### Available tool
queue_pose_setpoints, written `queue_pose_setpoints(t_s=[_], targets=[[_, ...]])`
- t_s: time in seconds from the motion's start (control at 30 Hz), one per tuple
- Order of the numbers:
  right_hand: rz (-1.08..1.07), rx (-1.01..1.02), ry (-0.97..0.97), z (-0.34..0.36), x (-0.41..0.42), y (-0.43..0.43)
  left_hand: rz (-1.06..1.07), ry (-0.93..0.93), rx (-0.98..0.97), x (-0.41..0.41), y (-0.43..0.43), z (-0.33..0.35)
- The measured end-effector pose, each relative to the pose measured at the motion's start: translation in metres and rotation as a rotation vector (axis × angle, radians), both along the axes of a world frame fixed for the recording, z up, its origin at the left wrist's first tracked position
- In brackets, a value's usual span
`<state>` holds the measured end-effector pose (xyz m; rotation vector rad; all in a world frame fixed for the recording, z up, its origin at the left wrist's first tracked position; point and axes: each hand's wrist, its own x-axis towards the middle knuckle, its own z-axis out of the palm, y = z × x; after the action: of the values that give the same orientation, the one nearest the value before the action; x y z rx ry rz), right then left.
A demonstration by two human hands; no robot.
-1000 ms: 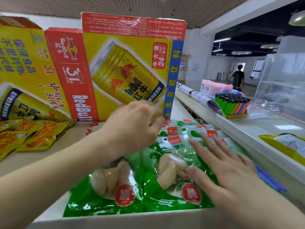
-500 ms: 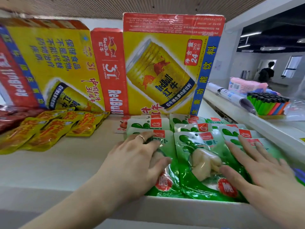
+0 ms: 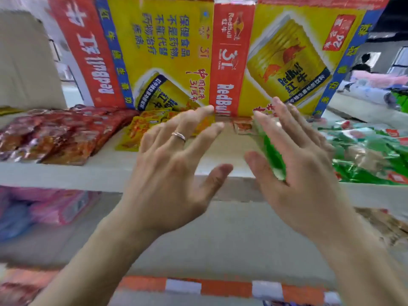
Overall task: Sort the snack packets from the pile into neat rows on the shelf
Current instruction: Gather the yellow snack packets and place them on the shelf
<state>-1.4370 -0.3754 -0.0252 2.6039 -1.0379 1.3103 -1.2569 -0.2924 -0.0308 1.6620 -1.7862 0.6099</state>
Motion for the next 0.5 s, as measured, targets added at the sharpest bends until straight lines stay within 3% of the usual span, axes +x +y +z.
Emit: queue_pose_setpoints(t_s=[0.27, 0.5], targets=[[0.166, 0.007, -0.016, -0.039, 0.133, 0.097, 0.174, -0.036, 0.025, 0.117, 0.117, -0.027], [0.348, 0.068, 0.035, -0.057, 0.215, 0.167, 0.371, 0.076, 0.047, 0.187, 0.212, -0.053]])
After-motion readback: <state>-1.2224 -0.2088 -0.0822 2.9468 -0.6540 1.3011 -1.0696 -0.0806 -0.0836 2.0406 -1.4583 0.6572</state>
